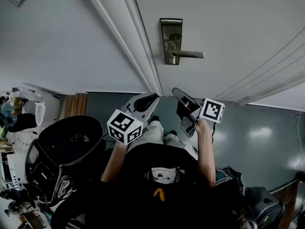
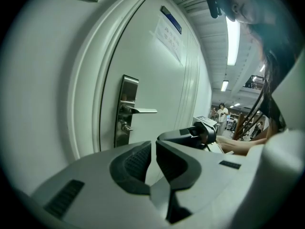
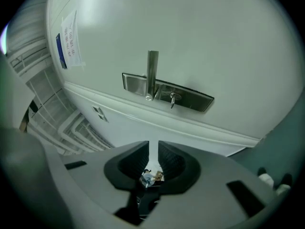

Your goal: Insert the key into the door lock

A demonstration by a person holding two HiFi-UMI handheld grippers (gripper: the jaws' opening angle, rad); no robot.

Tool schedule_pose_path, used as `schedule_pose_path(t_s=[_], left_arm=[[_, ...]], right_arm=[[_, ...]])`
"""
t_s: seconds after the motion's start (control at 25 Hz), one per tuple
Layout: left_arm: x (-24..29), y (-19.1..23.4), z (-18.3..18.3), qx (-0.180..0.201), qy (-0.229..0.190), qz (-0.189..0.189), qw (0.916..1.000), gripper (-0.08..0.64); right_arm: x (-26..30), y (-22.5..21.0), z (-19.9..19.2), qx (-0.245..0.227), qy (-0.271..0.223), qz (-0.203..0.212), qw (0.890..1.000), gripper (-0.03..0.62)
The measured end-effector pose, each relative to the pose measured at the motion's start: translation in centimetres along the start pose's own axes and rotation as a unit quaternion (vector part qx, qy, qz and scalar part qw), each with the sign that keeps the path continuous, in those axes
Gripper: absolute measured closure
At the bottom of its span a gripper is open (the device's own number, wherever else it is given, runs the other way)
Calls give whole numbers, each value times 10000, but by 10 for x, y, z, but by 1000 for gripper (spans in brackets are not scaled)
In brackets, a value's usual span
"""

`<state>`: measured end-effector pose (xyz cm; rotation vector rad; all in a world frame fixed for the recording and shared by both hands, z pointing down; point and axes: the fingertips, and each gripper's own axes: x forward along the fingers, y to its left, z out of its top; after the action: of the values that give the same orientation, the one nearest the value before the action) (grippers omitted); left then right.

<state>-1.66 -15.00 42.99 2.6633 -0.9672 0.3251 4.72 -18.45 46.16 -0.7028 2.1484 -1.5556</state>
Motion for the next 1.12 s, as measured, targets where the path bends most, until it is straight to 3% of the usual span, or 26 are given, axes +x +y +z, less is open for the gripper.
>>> schedule_pose_path(t_s=[0.52,1.12], left_arm=[[-30,-1,-12,-172,49,108,9998,523],[-146,-23,-49,-276,-186,-53,9994,523]], right_arm=[[5,18,-36,-180,104,-68,9998,557],[3,71,-143,-689,-306,-409,9963,559]])
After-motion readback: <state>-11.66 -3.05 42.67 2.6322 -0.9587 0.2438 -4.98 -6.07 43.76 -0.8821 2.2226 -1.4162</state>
